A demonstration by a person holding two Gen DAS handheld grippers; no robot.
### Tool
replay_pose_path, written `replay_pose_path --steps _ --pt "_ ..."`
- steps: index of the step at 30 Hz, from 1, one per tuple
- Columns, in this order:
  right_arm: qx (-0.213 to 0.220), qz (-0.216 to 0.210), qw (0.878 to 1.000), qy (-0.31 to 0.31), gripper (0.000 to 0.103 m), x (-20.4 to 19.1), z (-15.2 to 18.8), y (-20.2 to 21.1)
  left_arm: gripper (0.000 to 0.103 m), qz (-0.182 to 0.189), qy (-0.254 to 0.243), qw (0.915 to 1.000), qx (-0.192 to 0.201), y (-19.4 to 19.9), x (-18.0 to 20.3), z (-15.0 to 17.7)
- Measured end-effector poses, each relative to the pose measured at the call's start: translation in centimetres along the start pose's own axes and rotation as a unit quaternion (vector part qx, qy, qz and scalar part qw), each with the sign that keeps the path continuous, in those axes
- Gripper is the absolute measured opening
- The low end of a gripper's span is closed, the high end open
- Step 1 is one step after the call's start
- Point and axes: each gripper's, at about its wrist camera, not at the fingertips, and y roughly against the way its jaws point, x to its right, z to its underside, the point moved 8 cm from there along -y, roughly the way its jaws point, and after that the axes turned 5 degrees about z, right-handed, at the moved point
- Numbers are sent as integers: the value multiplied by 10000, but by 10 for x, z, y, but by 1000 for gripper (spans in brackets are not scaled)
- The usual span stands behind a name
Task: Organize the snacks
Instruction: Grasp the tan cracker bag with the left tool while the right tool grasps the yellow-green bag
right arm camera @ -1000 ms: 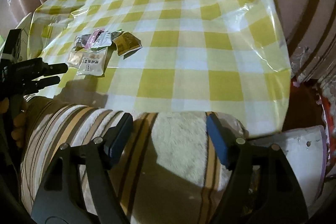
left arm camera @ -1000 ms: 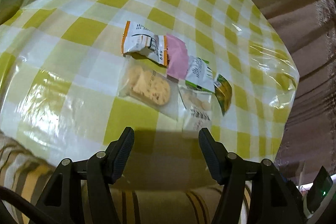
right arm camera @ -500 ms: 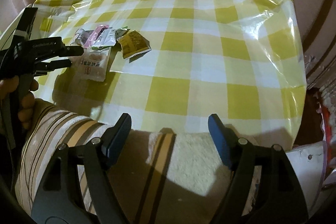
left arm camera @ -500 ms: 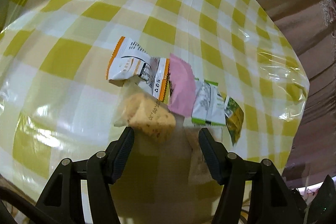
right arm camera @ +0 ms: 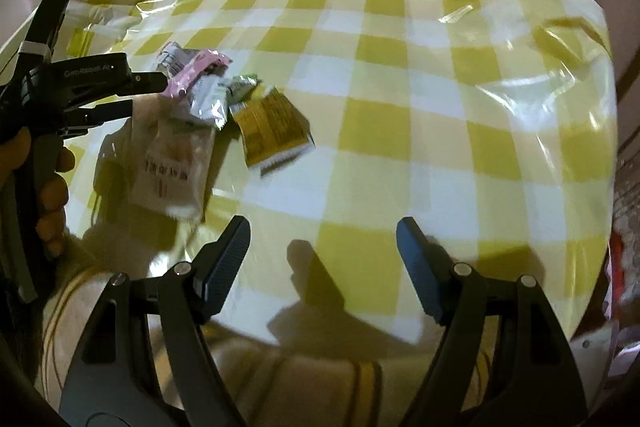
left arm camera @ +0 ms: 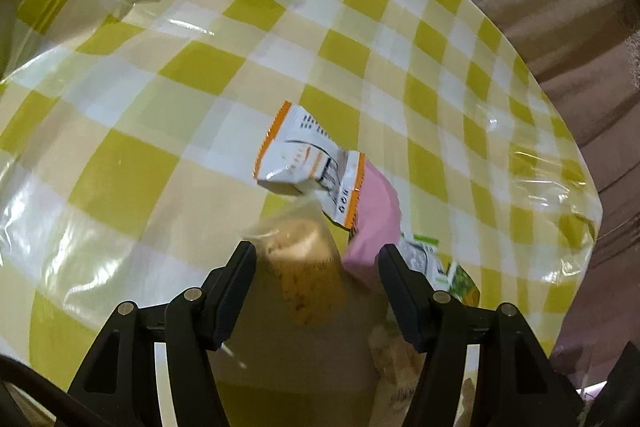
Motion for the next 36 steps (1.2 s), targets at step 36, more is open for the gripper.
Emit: replay_pose_path --steps 36 --pt "-223 -139 9996 141 44 -36 -55 -61 35 -991 -989 9901 -100 6 -4 15"
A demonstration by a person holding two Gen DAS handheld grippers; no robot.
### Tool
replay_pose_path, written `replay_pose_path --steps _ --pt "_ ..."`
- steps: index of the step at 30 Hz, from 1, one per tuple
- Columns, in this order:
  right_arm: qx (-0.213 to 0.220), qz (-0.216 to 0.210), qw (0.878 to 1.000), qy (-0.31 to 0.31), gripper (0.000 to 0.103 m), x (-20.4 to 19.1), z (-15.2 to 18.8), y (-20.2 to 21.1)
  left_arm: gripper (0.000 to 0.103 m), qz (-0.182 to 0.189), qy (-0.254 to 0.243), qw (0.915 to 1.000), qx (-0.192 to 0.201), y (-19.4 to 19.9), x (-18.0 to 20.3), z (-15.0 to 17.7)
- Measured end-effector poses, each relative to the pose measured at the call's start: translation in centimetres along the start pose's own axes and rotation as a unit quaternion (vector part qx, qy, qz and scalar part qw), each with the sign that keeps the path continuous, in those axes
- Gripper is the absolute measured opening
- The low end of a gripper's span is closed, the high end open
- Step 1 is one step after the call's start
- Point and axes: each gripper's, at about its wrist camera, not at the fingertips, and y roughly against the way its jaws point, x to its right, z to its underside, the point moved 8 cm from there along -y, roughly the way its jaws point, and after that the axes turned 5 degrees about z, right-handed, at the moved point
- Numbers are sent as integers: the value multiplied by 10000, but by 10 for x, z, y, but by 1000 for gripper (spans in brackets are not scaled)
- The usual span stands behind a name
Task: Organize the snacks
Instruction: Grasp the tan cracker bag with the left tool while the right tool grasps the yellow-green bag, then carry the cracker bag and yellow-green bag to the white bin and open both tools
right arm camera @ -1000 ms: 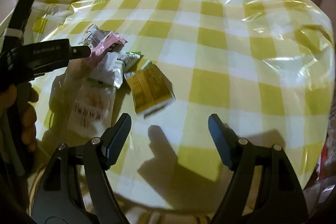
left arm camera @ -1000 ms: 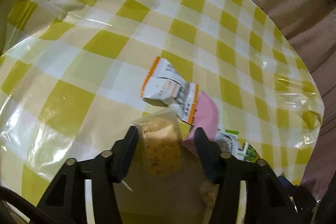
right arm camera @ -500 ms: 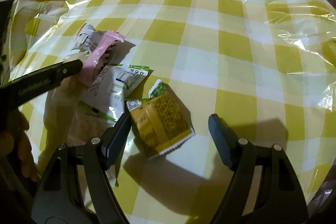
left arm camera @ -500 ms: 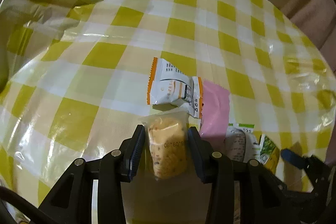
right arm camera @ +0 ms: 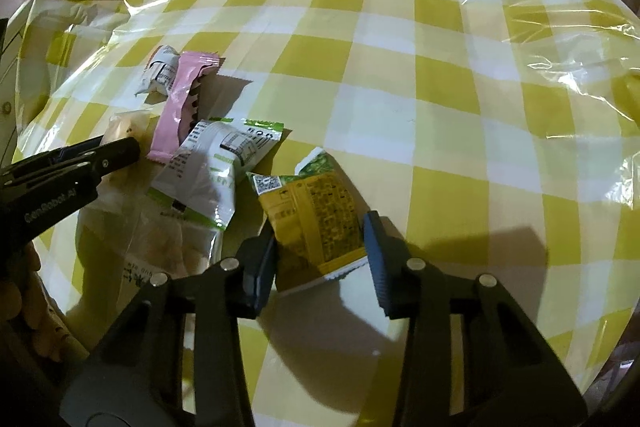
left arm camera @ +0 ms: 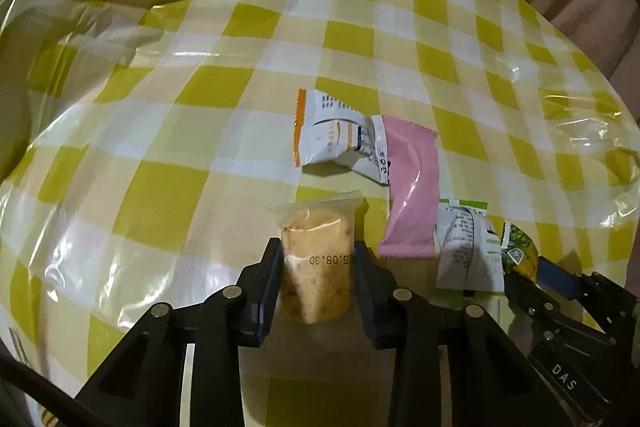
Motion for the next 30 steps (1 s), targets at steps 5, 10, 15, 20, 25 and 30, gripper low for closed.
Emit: replay_pose_path --steps 5,10,15,20,25,30 --pt "-2 -33 10000 18 41 -2 7 5 35 128 188 9997 -23 8 -4 12" --pt "-2 -61 10000 -45 39 0 16 13 35 220 353 9991 -45 19 -8 26" --pt "51 -38 9999 -108 38 1 26 26 35 201 369 9991 88 34 -6 33" --pt "189 25 9998 -80 38 3 36 43 35 279 364 9987 238 52 1 42" --pt "313 23 9994 -177 38 9 46 61 35 353 266 9982 417 75 13 52" --pt "408 -5 9987 -305 38 17 58 77 35 391 150 9980 473 92 28 65"
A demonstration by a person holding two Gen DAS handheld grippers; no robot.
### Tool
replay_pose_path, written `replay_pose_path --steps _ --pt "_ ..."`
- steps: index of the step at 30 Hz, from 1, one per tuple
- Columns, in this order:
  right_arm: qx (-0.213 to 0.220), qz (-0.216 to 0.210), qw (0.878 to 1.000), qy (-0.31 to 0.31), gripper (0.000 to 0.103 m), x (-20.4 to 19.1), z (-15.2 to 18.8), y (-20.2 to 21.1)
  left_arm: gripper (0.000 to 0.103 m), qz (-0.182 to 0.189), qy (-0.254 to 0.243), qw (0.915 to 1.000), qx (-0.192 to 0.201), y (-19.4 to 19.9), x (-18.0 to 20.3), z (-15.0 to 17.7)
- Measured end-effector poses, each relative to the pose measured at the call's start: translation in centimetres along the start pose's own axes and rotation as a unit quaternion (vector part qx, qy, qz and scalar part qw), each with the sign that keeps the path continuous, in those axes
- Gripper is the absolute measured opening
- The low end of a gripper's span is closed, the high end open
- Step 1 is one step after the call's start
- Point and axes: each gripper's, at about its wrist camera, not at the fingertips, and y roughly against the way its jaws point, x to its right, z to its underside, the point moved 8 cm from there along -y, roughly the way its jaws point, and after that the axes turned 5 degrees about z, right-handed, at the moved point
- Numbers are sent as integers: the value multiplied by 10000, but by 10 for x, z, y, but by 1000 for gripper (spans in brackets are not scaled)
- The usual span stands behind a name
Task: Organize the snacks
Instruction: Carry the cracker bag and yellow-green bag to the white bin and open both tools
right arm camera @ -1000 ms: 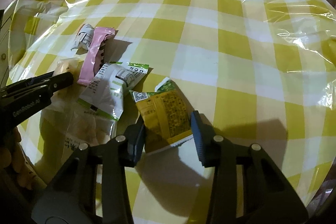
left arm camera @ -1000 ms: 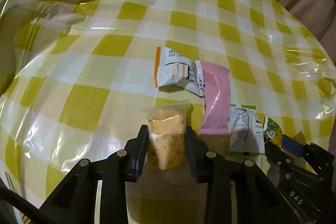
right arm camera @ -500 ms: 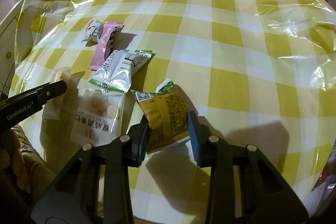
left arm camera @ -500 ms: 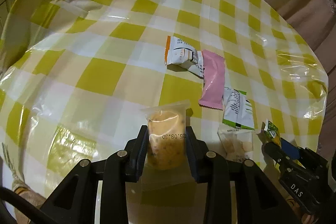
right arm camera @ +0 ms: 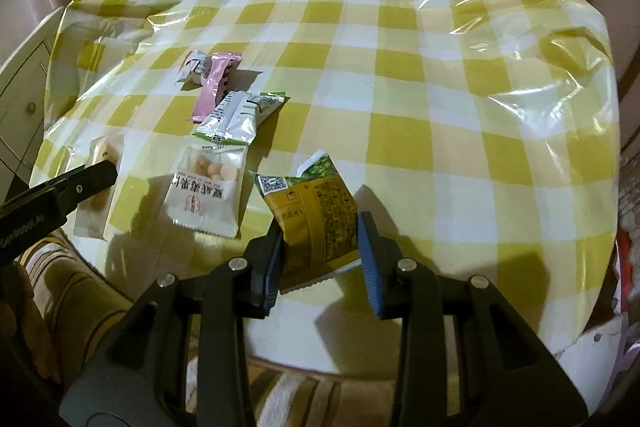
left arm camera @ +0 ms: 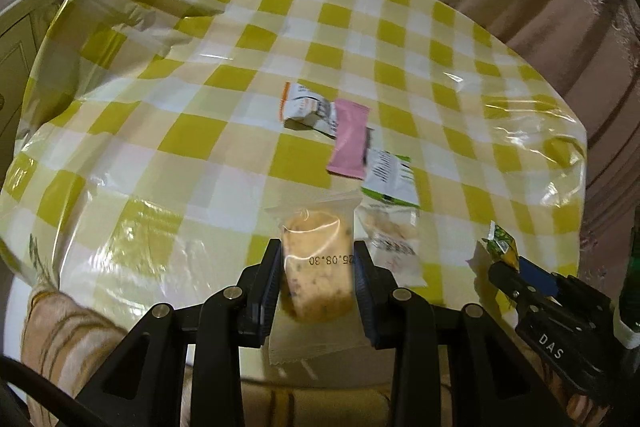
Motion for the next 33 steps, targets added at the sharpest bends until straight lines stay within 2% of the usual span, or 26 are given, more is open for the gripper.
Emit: replay_pose_path --steps 8,16,26,33 --pt "164 -99 9996 -209 38 16 19 30 35 147 -295 9994 47 18 42 16" --pt "278 -158 9979 -563 38 45 41 56 35 503 -791 9955 -109 19 105 37" --pt "317 120 9937 -1071 38 109 77 83 35 1009 -1401 9845 -312 17 182 63" --pt "193 503 9894 -1349 38 162 112 93 35 1400 -1811 9722 -491 18 235 89"
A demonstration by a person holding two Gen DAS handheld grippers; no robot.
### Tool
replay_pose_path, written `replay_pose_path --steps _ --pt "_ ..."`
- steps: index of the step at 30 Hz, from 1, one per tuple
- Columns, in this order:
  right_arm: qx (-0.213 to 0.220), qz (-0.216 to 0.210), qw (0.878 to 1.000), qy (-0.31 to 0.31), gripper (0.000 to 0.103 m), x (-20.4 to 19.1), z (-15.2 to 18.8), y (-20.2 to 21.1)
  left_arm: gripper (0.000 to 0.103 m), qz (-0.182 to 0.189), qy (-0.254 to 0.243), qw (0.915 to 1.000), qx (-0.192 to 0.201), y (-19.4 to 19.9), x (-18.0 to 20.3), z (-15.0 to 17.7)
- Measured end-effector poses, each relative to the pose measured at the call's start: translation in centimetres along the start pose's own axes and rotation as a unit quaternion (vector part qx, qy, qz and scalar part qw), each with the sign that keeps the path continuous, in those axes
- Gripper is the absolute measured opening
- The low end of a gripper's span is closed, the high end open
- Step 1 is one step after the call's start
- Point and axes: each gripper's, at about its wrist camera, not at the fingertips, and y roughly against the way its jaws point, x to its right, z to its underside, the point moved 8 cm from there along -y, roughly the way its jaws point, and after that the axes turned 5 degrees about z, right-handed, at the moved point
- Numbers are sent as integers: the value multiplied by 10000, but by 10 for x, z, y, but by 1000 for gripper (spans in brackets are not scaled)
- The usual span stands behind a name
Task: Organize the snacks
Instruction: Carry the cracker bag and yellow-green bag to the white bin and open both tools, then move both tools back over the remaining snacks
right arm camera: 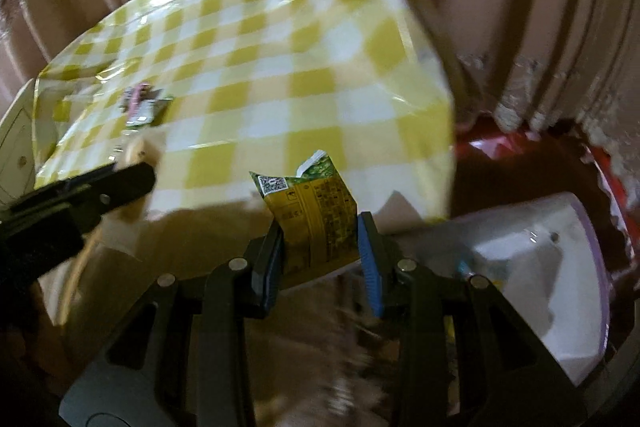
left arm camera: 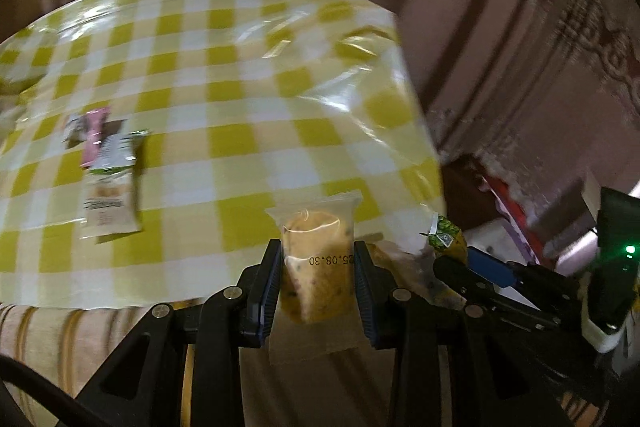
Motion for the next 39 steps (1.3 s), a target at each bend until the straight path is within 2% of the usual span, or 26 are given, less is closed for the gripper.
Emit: replay_pose_path --steps 10,17,19,20,22,23,30,35,39 --pt "-166 681 9963 -507 38 92 32 9 35 682 -618 9951 -369 -23 78 19" --pt "-188 994 9917 -797 39 133 44 19 36 1355 -922 9837 -739 -32 120 34" --pt "-179 1081 9903 -855 44 140 45 21 41 1492 -990 9804 -827 -33 128 37" --pt "-185 1115 9895 -897 48 144 46 22 49 1477 -1011 9803 -833 -34 130 37" --pt "-154 1154 9887 -942 72 147 46 24 61 1423 -998 9816 -786 -32 129 36" --pt "-118 1180 9884 -949 75 148 45 25 63 1416 -964 9823 -755 -31 128 35" --pt "-36 1295 9881 -828 83 141 41 31 65 1171 -861 9867 -730 -34 116 30" --pt "1 1371 9874 -794 88 136 36 33 72 723 -916 9918 -524 -27 100 20" --pt "31 1540 9854 -726 91 130 31 34 76 89 -968 9950 -222 -16 77 9"
